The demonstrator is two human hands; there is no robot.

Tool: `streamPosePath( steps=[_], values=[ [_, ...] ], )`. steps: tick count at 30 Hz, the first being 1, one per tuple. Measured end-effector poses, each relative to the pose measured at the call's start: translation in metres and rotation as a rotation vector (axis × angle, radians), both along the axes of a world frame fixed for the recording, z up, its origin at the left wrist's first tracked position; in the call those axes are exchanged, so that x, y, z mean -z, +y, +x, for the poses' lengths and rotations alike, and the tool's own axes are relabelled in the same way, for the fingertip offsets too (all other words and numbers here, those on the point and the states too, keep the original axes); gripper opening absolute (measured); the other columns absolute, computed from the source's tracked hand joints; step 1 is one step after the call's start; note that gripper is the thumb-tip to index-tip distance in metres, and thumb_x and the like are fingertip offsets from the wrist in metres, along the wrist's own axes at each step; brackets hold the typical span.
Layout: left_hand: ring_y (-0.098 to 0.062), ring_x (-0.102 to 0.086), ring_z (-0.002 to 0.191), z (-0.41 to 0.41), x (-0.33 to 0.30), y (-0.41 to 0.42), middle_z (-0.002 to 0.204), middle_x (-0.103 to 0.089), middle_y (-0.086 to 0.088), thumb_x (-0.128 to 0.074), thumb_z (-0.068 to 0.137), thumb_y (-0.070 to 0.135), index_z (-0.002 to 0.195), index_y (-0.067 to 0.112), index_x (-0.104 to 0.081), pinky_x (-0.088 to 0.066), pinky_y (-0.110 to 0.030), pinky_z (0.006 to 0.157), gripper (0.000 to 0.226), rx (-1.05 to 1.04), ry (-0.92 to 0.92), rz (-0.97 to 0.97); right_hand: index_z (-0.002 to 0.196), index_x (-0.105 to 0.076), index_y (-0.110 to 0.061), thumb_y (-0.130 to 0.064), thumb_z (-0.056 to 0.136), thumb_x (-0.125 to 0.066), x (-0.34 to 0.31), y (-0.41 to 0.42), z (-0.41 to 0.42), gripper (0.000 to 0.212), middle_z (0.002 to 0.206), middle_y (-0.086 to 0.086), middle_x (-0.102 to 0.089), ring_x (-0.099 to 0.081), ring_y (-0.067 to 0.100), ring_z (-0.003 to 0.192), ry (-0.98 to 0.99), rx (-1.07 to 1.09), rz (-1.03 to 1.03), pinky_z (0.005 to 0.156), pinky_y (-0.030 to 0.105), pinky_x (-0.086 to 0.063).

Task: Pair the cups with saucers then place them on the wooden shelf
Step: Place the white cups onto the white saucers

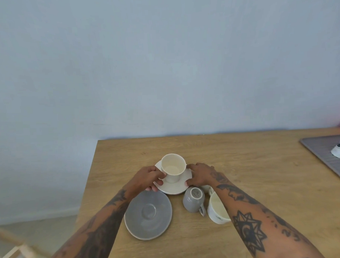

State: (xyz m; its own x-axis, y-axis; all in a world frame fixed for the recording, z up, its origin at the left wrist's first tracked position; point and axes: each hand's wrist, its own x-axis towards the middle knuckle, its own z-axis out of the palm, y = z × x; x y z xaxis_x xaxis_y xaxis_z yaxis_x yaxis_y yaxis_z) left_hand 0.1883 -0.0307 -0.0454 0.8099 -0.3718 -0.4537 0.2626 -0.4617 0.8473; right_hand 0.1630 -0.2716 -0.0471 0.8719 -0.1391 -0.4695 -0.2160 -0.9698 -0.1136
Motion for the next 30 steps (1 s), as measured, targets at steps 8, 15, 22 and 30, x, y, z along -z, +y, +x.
streamPosePath(
  steps=[8, 15, 22, 30],
  values=[
    [-0.025, -0.060, 0.073, 0.009, -0.003, 0.000, 0.088, -0.067, -0.006, -0.048, 0.079, 0.081, 0.089, 0.015, -0.064, -0.047, -0.035, 0.068, 0.069, -0.163, -0.101, 0.120, 0.121, -0.068, -0.015, -0.059, 0.093, -0.051, -0.032, 0.000, 0.000, 0.055, 0.127, 0.003, -0.066, -0.059, 0.020, 0.110, -0.213, 0.350, 0.515, 0.086, 0.031, -0.042],
    [-0.031, -0.069, 0.072, 0.007, 0.007, -0.015, 0.089, -0.074, -0.017, -0.067, 0.077, 0.067, 0.100, -0.003, -0.073, -0.052, -0.033, 0.068, 0.074, -0.239, 0.080, 0.037, 0.111, -0.069, -0.012, -0.070, 0.091, -0.043, -0.027, 0.019, 0.005, 0.068, 0.115, 0.004, -0.067, -0.060, 0.023, 0.108, -0.082, 0.234, 0.395, 0.079, 0.030, -0.042],
    [-0.025, -0.058, 0.071, -0.001, 0.009, -0.012, 0.079, -0.065, -0.012, -0.079, 0.075, 0.053, 0.105, -0.004, -0.073, -0.047, -0.034, 0.067, 0.065, -0.347, 0.207, -0.146, 0.129, -0.064, -0.013, -0.073, 0.092, -0.037, -0.018, 0.021, 0.009, 0.075, 0.134, 0.008, -0.062, -0.056, 0.026, 0.121, -0.059, 0.245, 0.389, 0.098, 0.038, -0.044],
    [-0.024, -0.071, 0.077, -0.006, 0.012, -0.011, 0.093, -0.076, -0.014, -0.085, 0.069, 0.053, 0.100, 0.001, -0.073, -0.061, -0.039, 0.084, 0.061, -0.429, 0.230, -0.230, 0.138, -0.060, -0.022, -0.072, 0.093, -0.029, -0.012, 0.028, 0.013, 0.074, 0.147, 0.008, -0.053, -0.048, 0.031, 0.134, -0.122, 0.289, 0.403, 0.112, 0.050, -0.036]
  ],
)
